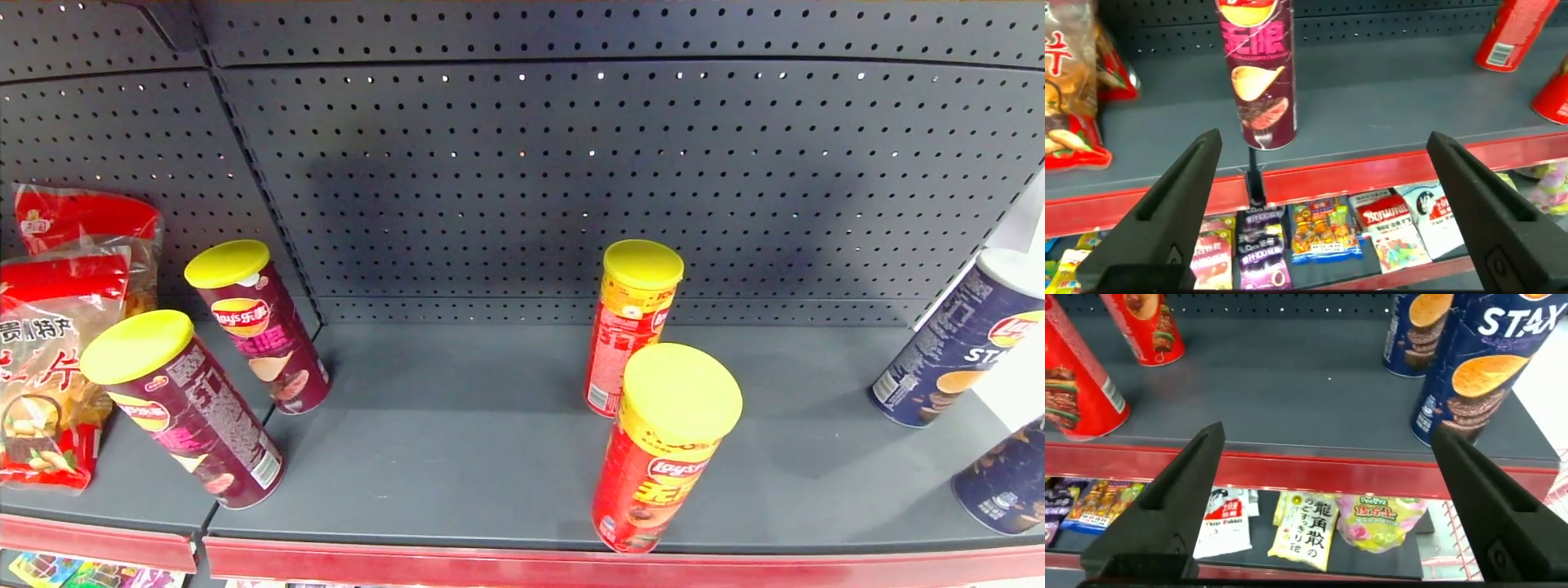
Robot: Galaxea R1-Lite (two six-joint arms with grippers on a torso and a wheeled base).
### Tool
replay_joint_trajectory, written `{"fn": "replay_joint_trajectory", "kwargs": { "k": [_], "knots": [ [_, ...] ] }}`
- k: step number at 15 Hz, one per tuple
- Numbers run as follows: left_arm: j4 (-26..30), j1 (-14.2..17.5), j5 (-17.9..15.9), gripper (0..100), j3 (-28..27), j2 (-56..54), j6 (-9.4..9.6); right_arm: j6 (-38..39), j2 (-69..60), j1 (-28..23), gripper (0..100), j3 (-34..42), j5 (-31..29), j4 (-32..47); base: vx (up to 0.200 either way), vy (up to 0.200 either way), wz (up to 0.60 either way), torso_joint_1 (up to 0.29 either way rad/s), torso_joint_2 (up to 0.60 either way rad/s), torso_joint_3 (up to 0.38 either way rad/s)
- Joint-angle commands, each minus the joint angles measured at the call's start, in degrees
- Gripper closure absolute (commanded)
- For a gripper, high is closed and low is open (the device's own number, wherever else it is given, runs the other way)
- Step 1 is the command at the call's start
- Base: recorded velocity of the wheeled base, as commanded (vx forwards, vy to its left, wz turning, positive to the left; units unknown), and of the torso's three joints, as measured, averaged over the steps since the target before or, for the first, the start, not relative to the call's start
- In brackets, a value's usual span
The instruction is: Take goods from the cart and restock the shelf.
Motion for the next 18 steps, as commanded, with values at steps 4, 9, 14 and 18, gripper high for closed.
{"fn": "replay_joint_trajectory", "kwargs": {
  "k": [4, 9, 14, 18],
  "knots": [
    [0.0, 0.0, -0.4, 0, 0.0, 0.0, 0.06, 0.0, 0.0, 0.0, 0, 0.0, 0.1, 0.0, -0.050, 0.000, 0.00, 0.003, 0.00, -0.001],
    [0.0, 0.0, 0.0, 0, 0.0, 0.0, 0.15, 0.1, 0.0, 0.0, 0, 0.0, 0.1, 0.0, 0.000, -0.040, 0.00, 0.000, 0.00, 0.000],
    [-0.1, 0.0, -0.1, 0, 0.0, 0.0, 0.06, 0.1, 0.0, 0.0, 0, 0.0, 0.1, -0.1, 0.000, 0.000, 0.00, 0.000, 0.00, 0.000],
    [-0.1, 0.0, -0.1, 0, 0.0, 0.0, -0.20, 0.0, 0.0, 0.0, 0, 0.0, 0.1, 0.0, 0.000, 0.000, 0.00, 0.000, 0.00, 0.000]
  ]
}}
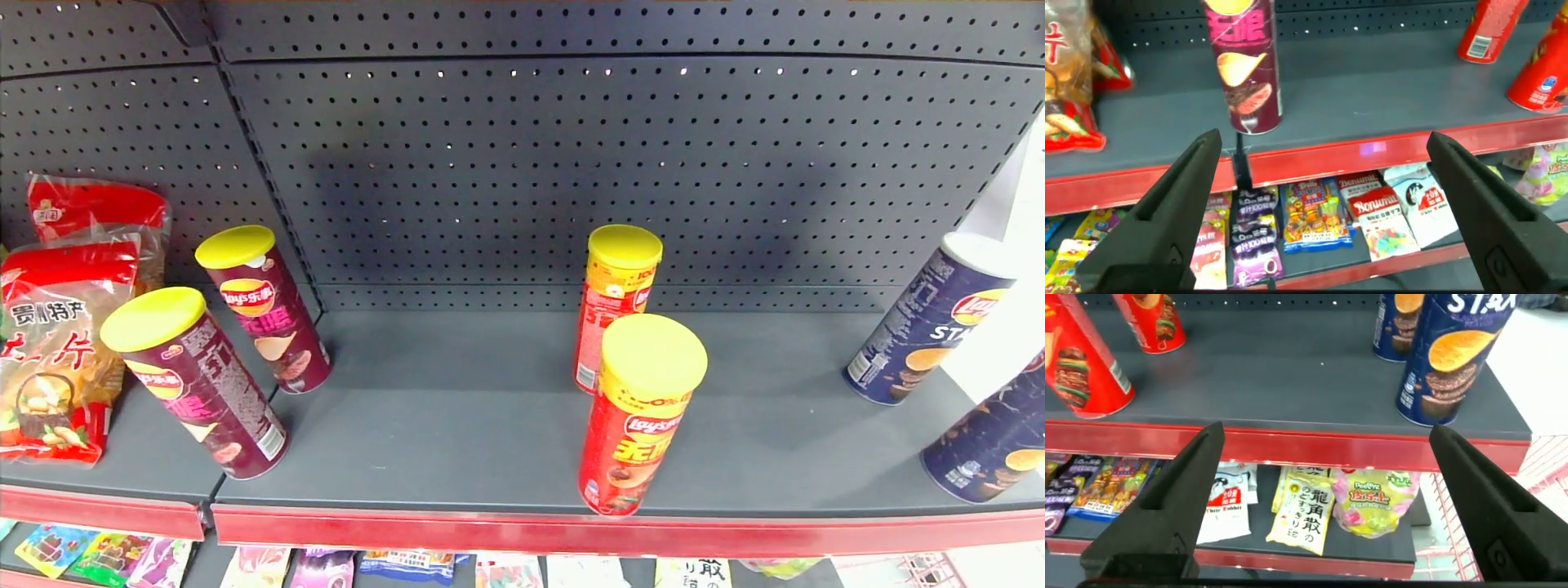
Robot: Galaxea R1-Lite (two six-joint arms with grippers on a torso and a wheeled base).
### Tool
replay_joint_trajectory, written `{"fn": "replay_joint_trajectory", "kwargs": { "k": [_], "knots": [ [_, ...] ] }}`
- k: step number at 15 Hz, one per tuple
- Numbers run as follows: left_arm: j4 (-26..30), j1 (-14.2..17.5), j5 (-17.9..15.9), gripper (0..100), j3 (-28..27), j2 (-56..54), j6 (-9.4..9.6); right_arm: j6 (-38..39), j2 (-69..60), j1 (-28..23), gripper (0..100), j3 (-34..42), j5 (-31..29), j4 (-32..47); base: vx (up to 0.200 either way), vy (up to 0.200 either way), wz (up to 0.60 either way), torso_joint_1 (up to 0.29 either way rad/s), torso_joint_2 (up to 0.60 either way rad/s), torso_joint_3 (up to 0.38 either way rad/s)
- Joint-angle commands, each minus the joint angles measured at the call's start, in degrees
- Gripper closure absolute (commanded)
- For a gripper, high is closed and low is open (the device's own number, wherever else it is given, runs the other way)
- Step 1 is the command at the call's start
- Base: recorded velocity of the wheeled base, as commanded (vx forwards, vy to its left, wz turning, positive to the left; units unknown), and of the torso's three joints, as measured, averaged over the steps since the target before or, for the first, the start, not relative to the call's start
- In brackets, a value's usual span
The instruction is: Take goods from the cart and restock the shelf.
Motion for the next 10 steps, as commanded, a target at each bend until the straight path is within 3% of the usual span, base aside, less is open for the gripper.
{"fn": "replay_joint_trajectory", "kwargs": {
  "k": [1, 10],
  "knots": [
    [0.0, 0.1, 0.0, 0, 0.0, 0.0, 0.00, 0.0, 0.0, 0.1, 0, 0.0, -0.3, 0.0, 0.000, 0.000, 0.00, 0.000, 0.00, 0.000],
    [0.0, 0.1, 0.3, 0, 0.1, 0.0, 0.00, 0.2, -0.1, 0.1, 0, 0.1, -1.0, 0.0, 0.000, 0.000, 0.00, 0.000, 0.00, 0.000]
  ]
}}
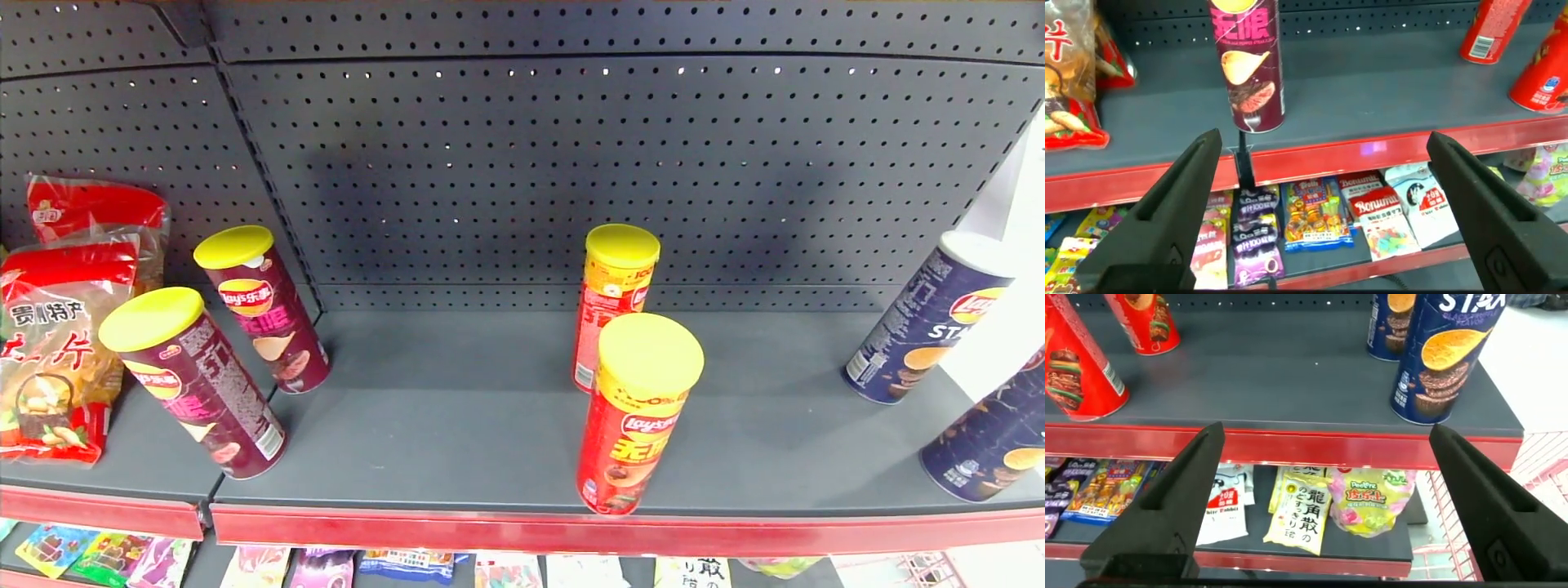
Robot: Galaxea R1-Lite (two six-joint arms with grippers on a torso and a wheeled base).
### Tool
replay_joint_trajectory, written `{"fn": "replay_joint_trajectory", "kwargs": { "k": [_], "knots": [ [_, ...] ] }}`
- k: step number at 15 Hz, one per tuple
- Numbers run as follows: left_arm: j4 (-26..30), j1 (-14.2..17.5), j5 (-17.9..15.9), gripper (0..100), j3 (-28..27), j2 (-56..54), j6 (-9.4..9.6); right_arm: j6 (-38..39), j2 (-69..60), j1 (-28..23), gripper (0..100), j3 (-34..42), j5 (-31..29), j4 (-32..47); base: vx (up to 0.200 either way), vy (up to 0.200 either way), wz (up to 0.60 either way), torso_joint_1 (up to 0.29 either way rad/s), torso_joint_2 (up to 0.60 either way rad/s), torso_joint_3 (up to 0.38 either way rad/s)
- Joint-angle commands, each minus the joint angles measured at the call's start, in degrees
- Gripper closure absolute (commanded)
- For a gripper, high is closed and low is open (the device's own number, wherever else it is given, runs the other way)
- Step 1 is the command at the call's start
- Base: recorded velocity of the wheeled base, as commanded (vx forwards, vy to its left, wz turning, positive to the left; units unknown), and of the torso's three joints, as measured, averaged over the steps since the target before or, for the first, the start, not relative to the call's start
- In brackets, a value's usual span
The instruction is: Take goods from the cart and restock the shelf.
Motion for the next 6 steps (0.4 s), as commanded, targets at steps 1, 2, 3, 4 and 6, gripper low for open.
{"fn": "replay_joint_trajectory", "kwargs": {
  "k": [1, 2, 3, 4, 6],
  "knots": [
    [0.0, 0.1, 0.0, 0, 0.0, 0.0, -0.03, -0.1, 0.0, 0.0, 0, 0.0, 0.0, 0.1, 0.000, 0.000, 0.00, 0.000, 0.00, 0.000],
    [0.0, 0.0, 0.0, 0, -0.1, 0.0, -0.03, 0.0, 0.0, 0.0, 0, 0.0, 0.0, 0.0, 0.000, 0.000, 0.00, 0.000, 0.00, 0.000],
    [0.0, 0.0, 0.0, 0, -0.1, 0.0, -0.03, 0.0, 0.0, 0.0, 0, 0.0, 0.0, 0.0, 0.000, 0.000, 0.00, 0.000, 0.00, 0.000],
    [-0.1, 0.0, 0.0, 0, 0.0, 0.0, -0.12, -0.1, 0.0, 0.0, 0, 0.0, 0.0, 0.1, 0.000, 0.000, 0.00, 0.000, 0.00, 0.000],
    [0.0, 0.0, 0.0, 0, 0.0, 0.0, -0.29, 0.2, 0.0, 0.0, 0, 0.0, -0.2, 0.0, 0.000, 0.000, 0.00, 0.000, 0.00, 0.000]
  ]
}}
